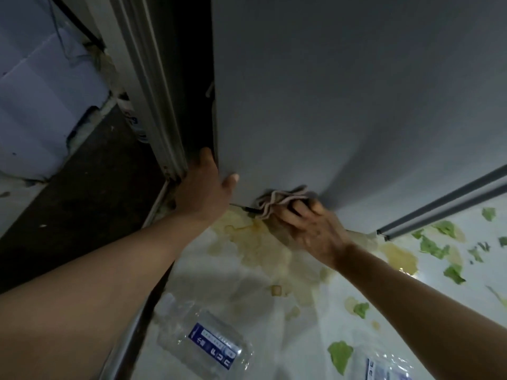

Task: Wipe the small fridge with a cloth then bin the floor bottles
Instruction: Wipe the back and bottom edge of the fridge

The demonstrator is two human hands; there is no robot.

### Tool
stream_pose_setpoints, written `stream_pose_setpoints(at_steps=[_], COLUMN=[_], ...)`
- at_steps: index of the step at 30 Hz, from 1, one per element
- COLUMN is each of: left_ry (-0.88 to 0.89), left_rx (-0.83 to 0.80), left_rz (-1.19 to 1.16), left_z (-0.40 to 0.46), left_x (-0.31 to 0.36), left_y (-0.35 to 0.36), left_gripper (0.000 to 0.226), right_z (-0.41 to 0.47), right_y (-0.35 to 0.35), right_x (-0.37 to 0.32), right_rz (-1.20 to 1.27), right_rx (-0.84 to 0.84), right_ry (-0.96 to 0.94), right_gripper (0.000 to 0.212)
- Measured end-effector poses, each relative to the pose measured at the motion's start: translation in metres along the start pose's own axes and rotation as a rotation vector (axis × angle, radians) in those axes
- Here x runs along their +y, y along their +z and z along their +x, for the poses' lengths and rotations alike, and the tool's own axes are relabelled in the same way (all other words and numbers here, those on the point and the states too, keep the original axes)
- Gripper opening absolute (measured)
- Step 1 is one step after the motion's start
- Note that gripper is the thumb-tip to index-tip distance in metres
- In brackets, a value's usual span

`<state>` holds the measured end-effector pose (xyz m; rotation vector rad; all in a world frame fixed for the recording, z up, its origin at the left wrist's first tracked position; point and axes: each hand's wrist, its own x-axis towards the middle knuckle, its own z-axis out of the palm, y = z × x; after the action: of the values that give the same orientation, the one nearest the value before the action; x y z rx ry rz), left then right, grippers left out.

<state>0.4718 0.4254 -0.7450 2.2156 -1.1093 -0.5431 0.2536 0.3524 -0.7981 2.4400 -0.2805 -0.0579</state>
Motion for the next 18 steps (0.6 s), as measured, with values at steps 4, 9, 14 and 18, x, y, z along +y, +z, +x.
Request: stream_pose_setpoints(at_steps=[4,9,14,18], left_ry=[-0.010,-0.022,-0.001,0.013], left_rx=[0.019,0.035,0.059,0.099], left_rz=[0.032,0.025,0.093,0.104], left_z=[-0.004,-0.004,0.000,0.000], left_x=[0.002,-0.001,-0.001,-0.002], left_y=[0.007,0.009,0.008,0.011], left_gripper=[0.047,0.048,0.052,0.049], right_z=[-0.024,-0.032,-0.049,-0.060], right_y=[-0.017,-0.010,-0.001,-0.011], right_x=[0.040,0.035,0.018,0.040], right_rz=[0.082,0.091,0.062,0.030], right_rx=[0.297,0.195,-0.236,-0.071], right_ry=[0.196,0.204,-0.069,0.041], right_gripper=[0.043,0.055,0.073,0.051])
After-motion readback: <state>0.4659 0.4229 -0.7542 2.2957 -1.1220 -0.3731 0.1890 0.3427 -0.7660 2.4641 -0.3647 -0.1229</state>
